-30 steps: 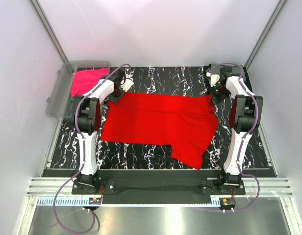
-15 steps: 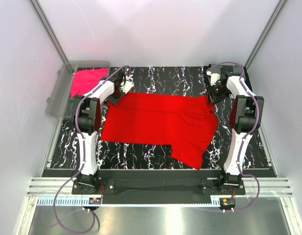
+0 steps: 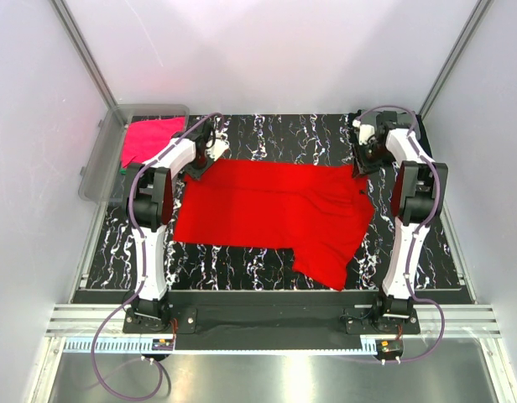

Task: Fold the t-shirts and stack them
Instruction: Fold the tshirt

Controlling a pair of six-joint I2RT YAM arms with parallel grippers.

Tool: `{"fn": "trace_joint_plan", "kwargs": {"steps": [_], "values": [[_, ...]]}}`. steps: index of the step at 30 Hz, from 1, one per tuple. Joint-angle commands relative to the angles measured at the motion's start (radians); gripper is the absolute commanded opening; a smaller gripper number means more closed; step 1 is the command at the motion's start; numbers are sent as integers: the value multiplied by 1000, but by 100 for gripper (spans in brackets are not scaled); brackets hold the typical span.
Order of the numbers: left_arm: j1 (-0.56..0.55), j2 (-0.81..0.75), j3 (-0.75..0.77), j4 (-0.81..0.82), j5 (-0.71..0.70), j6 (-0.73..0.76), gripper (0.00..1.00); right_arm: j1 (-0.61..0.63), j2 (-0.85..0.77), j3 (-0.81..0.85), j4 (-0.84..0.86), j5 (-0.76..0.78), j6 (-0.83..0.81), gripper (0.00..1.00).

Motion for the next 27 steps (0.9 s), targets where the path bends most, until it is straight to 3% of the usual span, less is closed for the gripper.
{"fn": "trace_joint_plan", "kwargs": {"steps": [1,8,16,27], "values": [[-2,-35,-8,19,-24,14,17,-2,34,57,-21,-23,18,38],[-2,-32,-8,21,-27,14,17,0,41,59,-30,-29,15,34],[-2,-24,-3,21,-24,11,16,1,21,47,-35,-40,10,0],[-4,-26,-5,22,-22,11,16,1,-80,22,-53,107,-44,0]]}}
